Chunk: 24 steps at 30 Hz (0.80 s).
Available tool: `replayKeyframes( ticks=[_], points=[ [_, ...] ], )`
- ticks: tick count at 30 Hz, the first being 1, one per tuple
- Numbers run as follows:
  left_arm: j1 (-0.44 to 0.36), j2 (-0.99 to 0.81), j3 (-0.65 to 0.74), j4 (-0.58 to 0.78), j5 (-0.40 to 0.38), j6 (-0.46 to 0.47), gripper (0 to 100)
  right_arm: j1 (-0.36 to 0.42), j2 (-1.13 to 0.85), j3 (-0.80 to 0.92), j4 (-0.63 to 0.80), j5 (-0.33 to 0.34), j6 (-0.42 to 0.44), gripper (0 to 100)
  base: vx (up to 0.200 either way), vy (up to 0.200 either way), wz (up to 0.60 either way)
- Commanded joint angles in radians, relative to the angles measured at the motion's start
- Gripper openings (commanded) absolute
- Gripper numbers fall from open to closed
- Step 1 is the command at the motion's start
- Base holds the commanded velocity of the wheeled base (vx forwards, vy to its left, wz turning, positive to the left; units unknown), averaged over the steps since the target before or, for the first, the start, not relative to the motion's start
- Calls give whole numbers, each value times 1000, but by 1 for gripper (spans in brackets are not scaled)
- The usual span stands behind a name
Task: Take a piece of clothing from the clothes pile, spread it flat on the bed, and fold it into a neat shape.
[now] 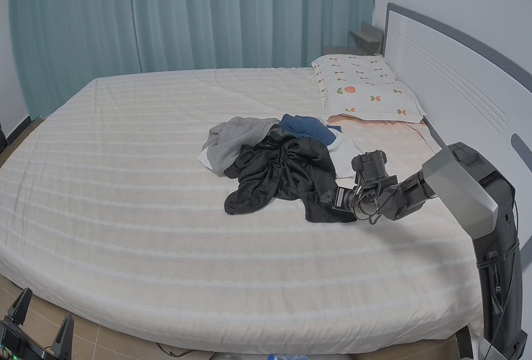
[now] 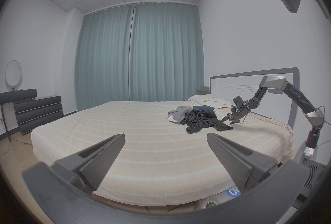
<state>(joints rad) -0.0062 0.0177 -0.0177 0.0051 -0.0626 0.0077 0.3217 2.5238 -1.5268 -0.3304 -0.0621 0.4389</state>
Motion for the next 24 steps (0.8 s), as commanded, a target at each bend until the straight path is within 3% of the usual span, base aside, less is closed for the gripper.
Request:
replayKeyframes(
  ticks=[1, 16, 17, 24],
  points=[
    [0, -18, 18, 1, 0, 0, 100, 7, 55, -19, 1, -1, 0, 100, 0, 0, 0],
    [0, -18, 18, -1, 0, 0, 100, 22, 90, -69, 33, -38, -14, 100, 0, 0, 0],
    [0, -18, 18, -1, 0, 0, 100, 27, 92, -73, 39, -38, -14, 0, 0, 0, 0],
    [0, -18, 18, -1, 0, 0, 100, 30, 89, -84, 80, -38, -22, 0, 0, 0, 0]
  ],
)
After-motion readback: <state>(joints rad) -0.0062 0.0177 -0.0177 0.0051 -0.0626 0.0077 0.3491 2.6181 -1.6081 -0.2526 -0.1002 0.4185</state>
